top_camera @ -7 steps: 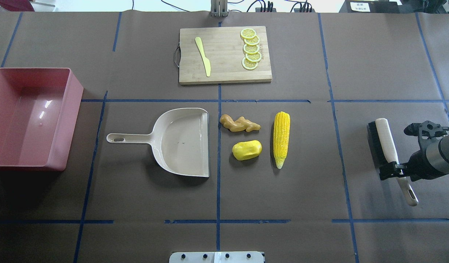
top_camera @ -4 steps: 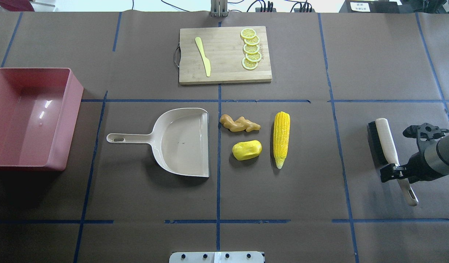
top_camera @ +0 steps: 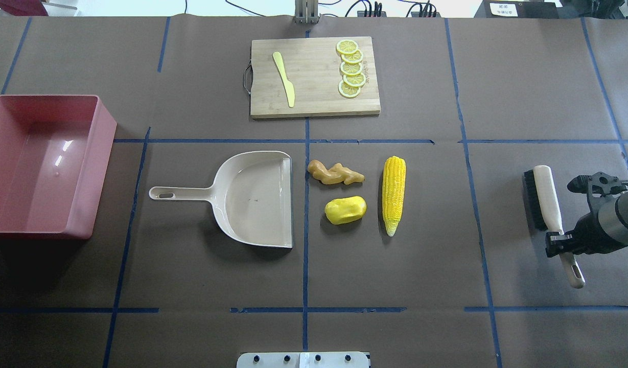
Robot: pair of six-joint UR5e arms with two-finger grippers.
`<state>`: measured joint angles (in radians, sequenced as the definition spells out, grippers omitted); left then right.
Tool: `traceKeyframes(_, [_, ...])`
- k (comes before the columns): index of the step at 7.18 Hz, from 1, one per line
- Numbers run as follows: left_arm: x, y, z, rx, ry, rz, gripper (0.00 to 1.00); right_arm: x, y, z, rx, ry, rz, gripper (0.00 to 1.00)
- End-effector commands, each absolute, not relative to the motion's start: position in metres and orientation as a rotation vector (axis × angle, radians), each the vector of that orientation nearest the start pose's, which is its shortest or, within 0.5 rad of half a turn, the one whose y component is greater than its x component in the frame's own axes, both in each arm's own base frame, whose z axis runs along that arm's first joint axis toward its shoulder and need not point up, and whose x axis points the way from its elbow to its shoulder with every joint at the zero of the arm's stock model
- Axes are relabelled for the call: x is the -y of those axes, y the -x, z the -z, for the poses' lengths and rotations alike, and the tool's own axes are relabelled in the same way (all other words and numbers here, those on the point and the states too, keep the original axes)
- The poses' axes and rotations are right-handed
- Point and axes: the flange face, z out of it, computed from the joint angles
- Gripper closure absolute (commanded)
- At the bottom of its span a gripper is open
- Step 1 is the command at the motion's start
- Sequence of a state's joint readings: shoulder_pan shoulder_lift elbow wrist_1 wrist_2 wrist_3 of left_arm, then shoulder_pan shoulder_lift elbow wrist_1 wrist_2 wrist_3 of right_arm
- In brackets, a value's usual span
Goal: Sweep and dump trash into bin
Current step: 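Grasp the beige dustpan handle with the left gripper while the right gripper lifts the brush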
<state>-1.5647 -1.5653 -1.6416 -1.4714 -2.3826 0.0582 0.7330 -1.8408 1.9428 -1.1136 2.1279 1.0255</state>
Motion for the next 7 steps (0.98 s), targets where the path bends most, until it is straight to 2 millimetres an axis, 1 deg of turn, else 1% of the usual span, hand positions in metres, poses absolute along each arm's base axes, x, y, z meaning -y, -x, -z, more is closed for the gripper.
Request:
traceKeyframes(1, [0.489,0.058,-0.609,-0.813,-0.101,-0.098,0.00,0.336,0.238,-0.538,0.779,0.100,-0.041,1.00])
traceKeyframes(2, [0.493,0.050,-0.593,-0.830,-0.163,-0.141,0.00,0.340,0.230,-0.528,0.803,0.098,-0.052,1.00])
traceKeyframes(3, [0.496,0.030,-0.572,-0.846,-0.202,-0.201,0.00,0.342,0.226,-0.522,0.821,0.098,-0.057,1.00])
traceKeyframes(4, [0.498,-0.001,-0.532,-0.846,-0.254,-0.296,0.00,0.344,0.223,-0.517,0.830,0.089,-0.063,1.00])
traceKeyframes(5, [0.490,-0.059,-0.480,-0.863,-0.299,-0.441,0.00,0.345,0.222,-0.512,0.837,0.081,-0.063,1.00])
traceKeyframes(6, [0.485,-0.090,-0.431,-0.863,-0.370,-0.537,0.00,0.347,0.221,-0.508,0.846,0.076,-0.064,1.00])
traceKeyframes(7, [0.483,-0.123,-0.389,-0.860,-0.434,-0.627,0.00,0.349,0.219,-0.506,0.859,0.084,-0.066,1.00])
